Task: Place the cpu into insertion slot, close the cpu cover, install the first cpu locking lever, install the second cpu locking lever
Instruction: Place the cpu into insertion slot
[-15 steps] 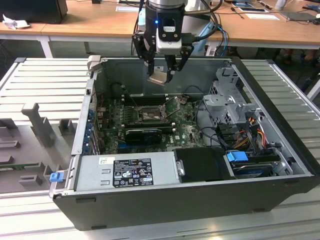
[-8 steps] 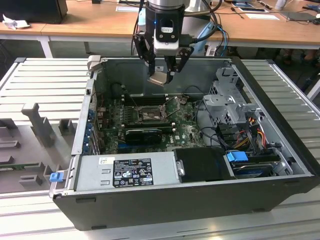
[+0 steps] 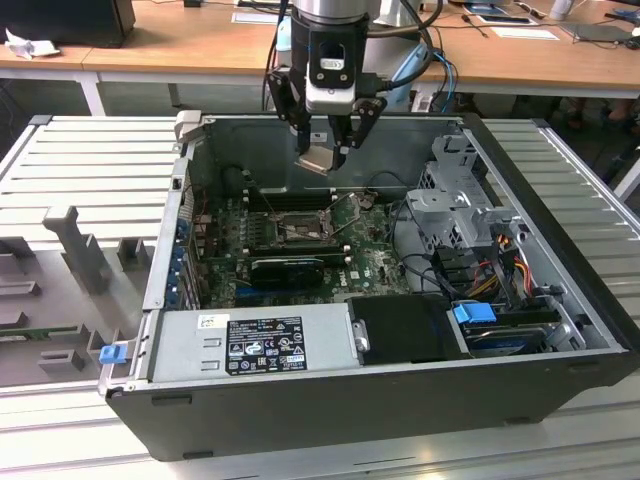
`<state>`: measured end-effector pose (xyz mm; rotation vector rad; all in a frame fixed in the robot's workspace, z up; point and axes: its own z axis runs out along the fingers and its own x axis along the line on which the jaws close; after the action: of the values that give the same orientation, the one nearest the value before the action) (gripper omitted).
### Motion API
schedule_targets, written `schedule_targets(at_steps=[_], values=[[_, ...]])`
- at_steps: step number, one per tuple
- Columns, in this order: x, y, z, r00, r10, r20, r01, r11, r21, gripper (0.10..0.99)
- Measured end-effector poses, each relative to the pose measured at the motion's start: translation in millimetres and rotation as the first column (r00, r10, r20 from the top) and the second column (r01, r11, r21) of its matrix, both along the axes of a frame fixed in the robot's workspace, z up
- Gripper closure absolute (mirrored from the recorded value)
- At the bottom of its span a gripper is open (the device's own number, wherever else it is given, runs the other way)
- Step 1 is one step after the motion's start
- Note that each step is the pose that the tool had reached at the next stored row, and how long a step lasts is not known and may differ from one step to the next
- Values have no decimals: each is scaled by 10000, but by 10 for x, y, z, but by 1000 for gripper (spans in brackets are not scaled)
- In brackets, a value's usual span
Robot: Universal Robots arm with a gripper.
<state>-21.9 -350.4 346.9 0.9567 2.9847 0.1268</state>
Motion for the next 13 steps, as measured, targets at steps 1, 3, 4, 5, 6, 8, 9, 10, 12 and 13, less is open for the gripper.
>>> schedule_targets(at_steps=[1, 3, 4, 5, 6, 8, 9, 10, 12, 13], values=[[0, 0, -1, 10000, -57, -1, 57, 10000, -2, 557], [0, 0, -3, 9999, -163, 0, 163, 9999, 0, 557], [0, 0, -3, 9998, -203, 1, 203, 9998, 1, 557], [0, 0, -3, 9997, -229, 1, 229, 9997, 1, 557], [0, 0, -4, 9997, -264, 1, 264, 9997, 1, 557], [0, 0, -4, 9995, -323, 1, 323, 9995, 0, 557], [0, 0, -4, 9993, -364, 1, 364, 9993, 1, 557], [0, 0, -4, 9992, -393, 1, 393, 9992, 1, 557], [0, 1, -4, 9989, -473, 0, 473, 9989, 0, 557], [0, 1, -5, 9985, -539, 1, 539, 9985, 0, 557]])
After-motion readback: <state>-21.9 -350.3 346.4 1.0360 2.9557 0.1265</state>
